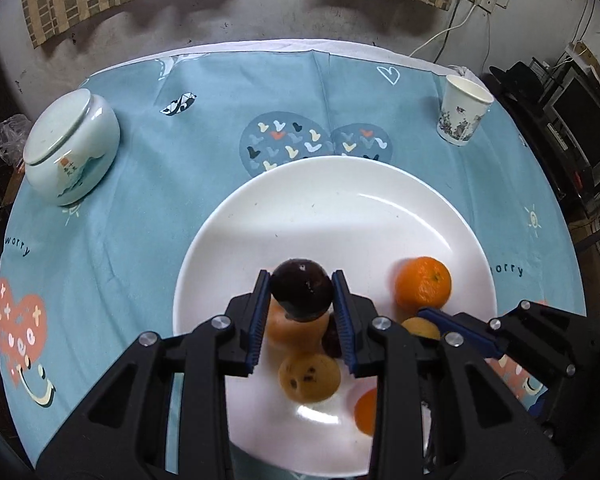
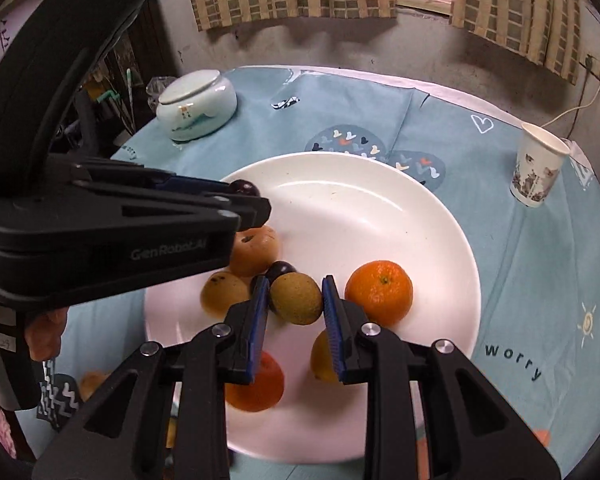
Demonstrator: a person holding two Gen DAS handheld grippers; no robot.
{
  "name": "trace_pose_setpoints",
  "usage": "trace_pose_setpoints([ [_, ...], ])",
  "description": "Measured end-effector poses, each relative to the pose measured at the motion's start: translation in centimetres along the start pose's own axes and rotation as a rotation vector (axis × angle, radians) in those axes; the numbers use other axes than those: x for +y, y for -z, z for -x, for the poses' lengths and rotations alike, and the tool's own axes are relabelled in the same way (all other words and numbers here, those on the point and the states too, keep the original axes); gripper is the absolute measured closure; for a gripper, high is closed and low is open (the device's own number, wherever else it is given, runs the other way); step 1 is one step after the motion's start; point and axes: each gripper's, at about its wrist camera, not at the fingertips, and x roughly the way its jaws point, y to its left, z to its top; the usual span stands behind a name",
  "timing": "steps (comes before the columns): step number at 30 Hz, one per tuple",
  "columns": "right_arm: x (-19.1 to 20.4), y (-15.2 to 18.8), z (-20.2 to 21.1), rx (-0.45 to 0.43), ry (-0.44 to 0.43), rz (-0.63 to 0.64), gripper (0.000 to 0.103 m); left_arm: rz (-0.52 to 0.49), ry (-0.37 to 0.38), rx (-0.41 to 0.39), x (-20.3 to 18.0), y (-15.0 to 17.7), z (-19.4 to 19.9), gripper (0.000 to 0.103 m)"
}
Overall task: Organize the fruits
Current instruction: 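Carry the plum and yellow fruit over the white plate and release both, then move both grippers back to the fruit pile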
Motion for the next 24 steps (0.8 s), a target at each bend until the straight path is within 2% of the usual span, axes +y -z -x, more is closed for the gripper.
trace_pose_setpoints([
  [2, 0.1, -0.2, -0.6, 0.012, 0.012, 0.014, 0.076, 0.003, 0.004, 0.005, 0.1, -0.2, -0.6, 0.072],
  [5, -0.2, -0.1, -1.0, 0.040, 0.035, 0.003, 0.070, 0.007, 0.009, 0.014, 0.0, 0.1, -1.0, 0.068],
  [6, -0.3, 0.0, -0.9, 0.044, 0.039, -0.004, 0.054, 0.009, 0.007, 0.016, -0.1, 0.2, -1.0, 0.059],
  [7, -0.4, 0.2, -0.6, 0.034, 0.039, -0.016, 0.044, 0.015, 0.000, 0.013, -0.1, 0.4, -0.9, 0.054],
  [8, -0.4, 0.4, 0.0, 0.012, 0.033, -0.024, 0.042, 0.018, -0.006, 0.006, -0.1, 0.5, -0.6, 0.051],
  [10, -0.6, 0.6, 0.8, -0.001, 0.032, -0.035, 0.042, 0.025, -0.007, -0.004, 0.0, 0.9, 0.2, 0.051],
  [15, -1.1, 1.9, 4.5, -0.034, 0.025, -0.112, 0.041, 0.076, -0.009, -0.055, 0.7, 2.1, 3.2, 0.039],
  [17, -1.4, 2.5, 6.8, -0.079, 0.029, -0.156, 0.041, 0.100, -0.012, -0.099, 1.2, 3.0, 5.2, 0.034],
  [20, -1.3, 3.0, 11.3, -0.179, 0.081, -0.175, 0.039, 0.128, -0.020, -0.165, 1.9, 4.7, 8.1, 0.028],
  [22, -0.8, 3.3, 14.8, -0.279, 0.132, -0.157, 0.031, 0.134, -0.026, -0.194, 2.2, 5.7, 9.9, 0.026],
  [24, 0.1, 3.8, 19.0, -0.417, 0.195, -0.128, 0.011, 0.139, -0.029, -0.225, 2.4, 6.6, 11.5, 0.024],
])
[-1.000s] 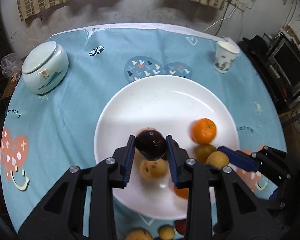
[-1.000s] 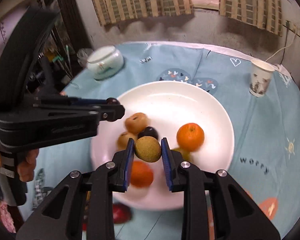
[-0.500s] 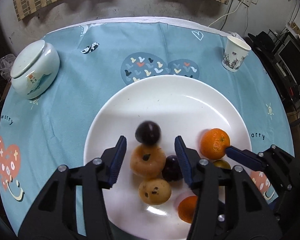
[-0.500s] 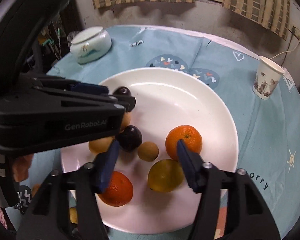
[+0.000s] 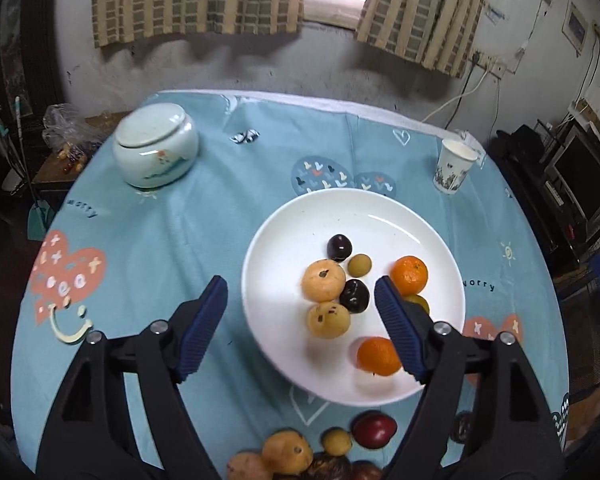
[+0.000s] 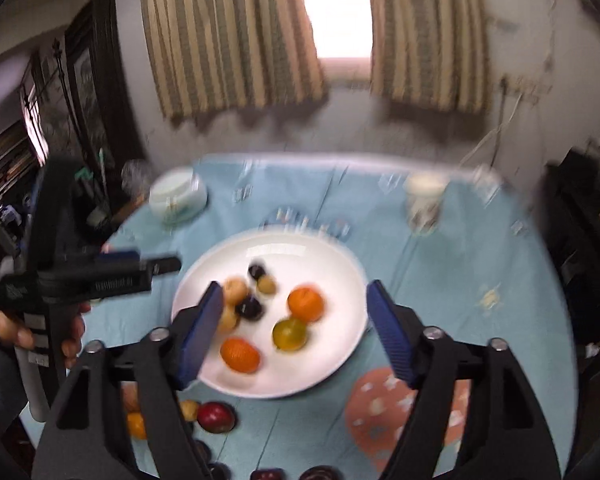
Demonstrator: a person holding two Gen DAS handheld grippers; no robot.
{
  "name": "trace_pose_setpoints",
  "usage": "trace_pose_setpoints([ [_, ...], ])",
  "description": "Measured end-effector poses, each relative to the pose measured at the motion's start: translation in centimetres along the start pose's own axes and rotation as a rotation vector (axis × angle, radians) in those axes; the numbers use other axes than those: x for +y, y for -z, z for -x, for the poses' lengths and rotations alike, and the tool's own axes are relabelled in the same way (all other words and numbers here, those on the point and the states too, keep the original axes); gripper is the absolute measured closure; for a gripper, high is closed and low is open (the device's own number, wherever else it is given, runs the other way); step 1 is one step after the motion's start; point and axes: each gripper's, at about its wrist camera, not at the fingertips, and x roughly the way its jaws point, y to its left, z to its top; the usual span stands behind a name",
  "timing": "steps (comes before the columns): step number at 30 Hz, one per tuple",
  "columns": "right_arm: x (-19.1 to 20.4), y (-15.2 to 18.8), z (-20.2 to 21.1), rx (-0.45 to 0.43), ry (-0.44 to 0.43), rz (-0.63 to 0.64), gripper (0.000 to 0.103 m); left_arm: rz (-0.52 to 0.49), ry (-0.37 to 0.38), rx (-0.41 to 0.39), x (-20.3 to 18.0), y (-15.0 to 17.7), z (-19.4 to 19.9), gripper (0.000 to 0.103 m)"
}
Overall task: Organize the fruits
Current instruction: 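Move both grippers back to the fruit pile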
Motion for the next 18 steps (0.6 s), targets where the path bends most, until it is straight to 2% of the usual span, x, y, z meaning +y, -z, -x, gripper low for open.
trace_pose_setpoints([
  [2, 0.3, -0.8, 4.0, -0.135, 0.032, 0.024, 0.002, -0.001, -0.001, -0.032, 0.2, 0.7, 1.9, 0.022],
  [6, 0.3, -1.4, 10.7, -0.354, 0.120, 0.010, 0.001, -0.017, 0.002, -0.082, 0.6, 2.1, 4.9, 0.019],
  [9, -0.4, -1.7, 14.3, -0.439, 0.130, -0.089, 0.001, -0.022, 0.010, -0.096, 0.9, 2.9, 6.3, 0.019],
  [10, -0.9, -1.6, 15.3, -0.454, 0.090, -0.127, 0.001, -0.028, 0.010, -0.101, 1.0, 3.3, 6.9, 0.019],
  [13, -2.7, -1.2, 15.7, -0.390, -0.064, -0.205, 0.001, -0.048, 0.014, -0.104, 1.2, 4.5, 7.9, 0.017],
  [15, -3.5, -0.6, 14.9, -0.337, -0.056, -0.225, 0.001, -0.064, 0.011, -0.093, 1.5, 5.6, 8.1, 0.016],
  [18, -4.1, 1.7, 11.7, -0.164, -0.084, -0.261, 0.001, -0.084, 0.003, -0.053, 2.1, 7.8, 7.9, 0.016],
])
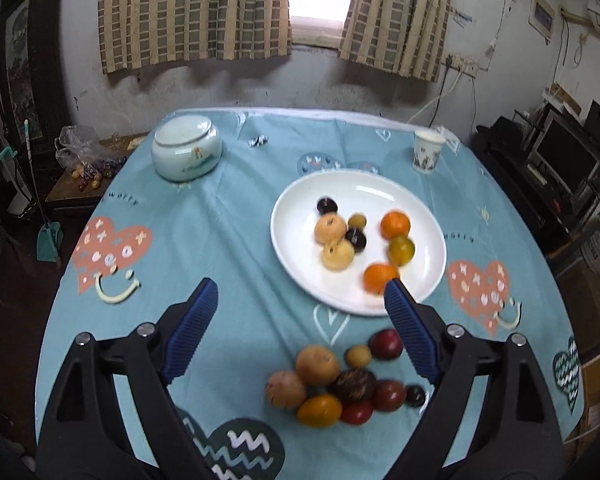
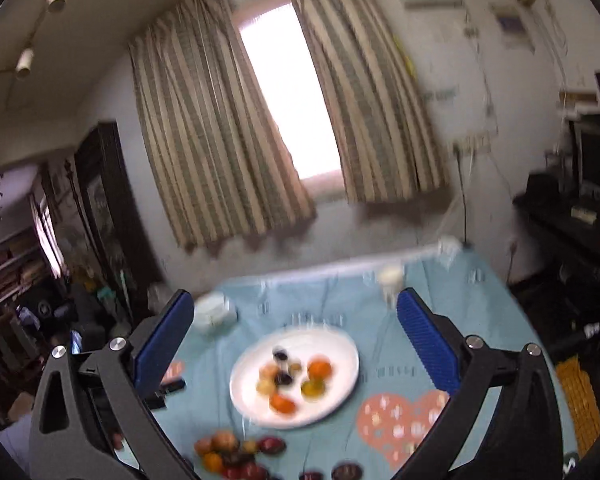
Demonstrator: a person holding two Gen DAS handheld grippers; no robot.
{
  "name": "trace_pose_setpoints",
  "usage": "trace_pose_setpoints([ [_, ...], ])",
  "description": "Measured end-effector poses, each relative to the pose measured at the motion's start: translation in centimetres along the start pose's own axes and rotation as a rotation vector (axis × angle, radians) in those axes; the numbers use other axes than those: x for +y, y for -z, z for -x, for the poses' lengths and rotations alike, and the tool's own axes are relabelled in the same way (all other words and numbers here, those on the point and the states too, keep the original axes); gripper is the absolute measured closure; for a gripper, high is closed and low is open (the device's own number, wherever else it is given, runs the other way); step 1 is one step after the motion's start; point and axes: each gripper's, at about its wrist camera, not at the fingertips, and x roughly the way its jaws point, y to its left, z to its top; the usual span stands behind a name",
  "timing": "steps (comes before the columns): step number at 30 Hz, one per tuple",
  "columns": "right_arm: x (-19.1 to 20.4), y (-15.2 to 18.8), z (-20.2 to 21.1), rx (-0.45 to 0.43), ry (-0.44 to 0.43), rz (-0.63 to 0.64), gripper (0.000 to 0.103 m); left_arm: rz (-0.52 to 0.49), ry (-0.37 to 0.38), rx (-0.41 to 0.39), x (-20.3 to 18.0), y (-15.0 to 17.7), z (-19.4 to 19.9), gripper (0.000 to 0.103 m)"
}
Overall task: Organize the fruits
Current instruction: 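Move both grippers back to the fruit pile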
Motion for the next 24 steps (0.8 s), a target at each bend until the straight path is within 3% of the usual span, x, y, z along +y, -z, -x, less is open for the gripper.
trace_pose_setpoints([
  [6, -1.5, 7.5, -5.1, 0.310, 0.048, -0.075, 0.001, 0.034, -0.042, 0.169, 1.1, 4.3, -3.4, 0.015],
  [10, -0.2, 9.6, -5.6, 0.376, 0.015, -0.037, 0.001, 0.053, -0.103, 0.223, 1.5, 5.1, -6.1, 0.015],
  [17, 0.4, 10.7, -5.1, 0.416, -0.009, -0.039, 0.001, -0.135, -0.157, 0.256, -2.6, 5.7, -9.1, 0.015],
  [21, 0.3, 11.5, -5.4, 0.435, -0.022, -0.035, 0.001, -0.164, -0.104, 0.272, -4.0, 7.1, -8.4, 0.023],
  [24, 0.2, 12.2, -5.7, 0.459, -0.021, -0.041, 0.001, -0.222, 0.087, 0.329, -6.2, 8.5, -6.1, 0.024],
])
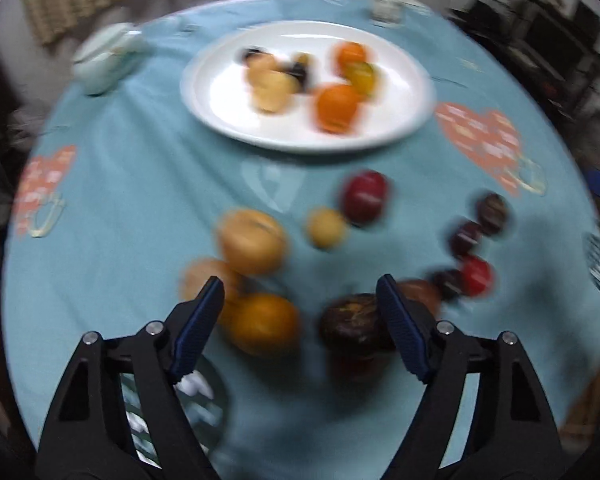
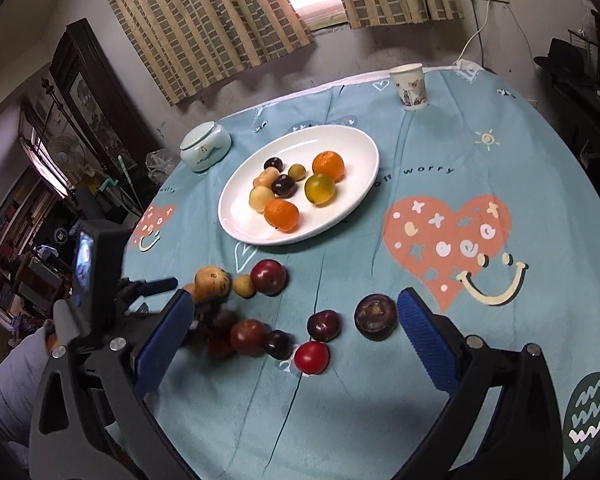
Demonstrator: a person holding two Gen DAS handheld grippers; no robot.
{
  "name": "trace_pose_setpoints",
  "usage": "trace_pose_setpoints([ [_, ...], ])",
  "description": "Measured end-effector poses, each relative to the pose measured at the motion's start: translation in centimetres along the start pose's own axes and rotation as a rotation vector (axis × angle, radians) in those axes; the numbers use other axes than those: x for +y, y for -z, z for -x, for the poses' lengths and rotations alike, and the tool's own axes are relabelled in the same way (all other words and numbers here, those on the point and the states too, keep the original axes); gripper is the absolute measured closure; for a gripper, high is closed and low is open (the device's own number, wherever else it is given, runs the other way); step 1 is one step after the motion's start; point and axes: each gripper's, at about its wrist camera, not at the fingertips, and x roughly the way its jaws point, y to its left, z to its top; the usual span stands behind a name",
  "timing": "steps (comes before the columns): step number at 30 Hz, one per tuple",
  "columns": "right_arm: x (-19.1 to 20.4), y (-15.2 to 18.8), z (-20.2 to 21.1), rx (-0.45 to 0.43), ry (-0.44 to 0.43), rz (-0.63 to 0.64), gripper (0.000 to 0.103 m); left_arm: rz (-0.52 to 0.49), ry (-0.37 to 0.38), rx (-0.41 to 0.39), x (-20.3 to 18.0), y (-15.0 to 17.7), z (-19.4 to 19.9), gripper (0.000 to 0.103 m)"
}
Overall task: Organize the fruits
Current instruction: 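Move both grippers back to the fruit pile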
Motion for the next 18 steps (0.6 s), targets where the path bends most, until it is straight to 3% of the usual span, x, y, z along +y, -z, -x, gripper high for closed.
trace_pose_setpoints([
  [3, 0.1, 0.6, -0.4, 0.018, 0.019, 0.023, 0.001, -0.015, -0.001, -0.034, -0.7, 1.5, 1.7, 0.024],
  [12, 1.9, 5.0, -1.9, 0.119, 0.053, 0.213, 0.001, 0.352, 0.004, -0.020, 8.3, 5.4, 4.2, 0.024],
  [13, 2.2, 5.6, -2.1, 0.132, 0.054, 0.238, 0.003, 0.365, 0.004, -0.016, 8.6, 6.0, 4.3, 0.024],
  [15, 2.9, 7.0, -2.8, 0.190, 0.023, 0.280, 0.015, 0.360, 0.004, -0.007, 8.4, 6.5, 4.3, 0.024],
  [18, 3.7, 8.6, -4.0, 0.248, 0.028, 0.324, 0.022, 0.322, 0.025, 0.004, 7.0, 7.0, 4.2, 0.023],
])
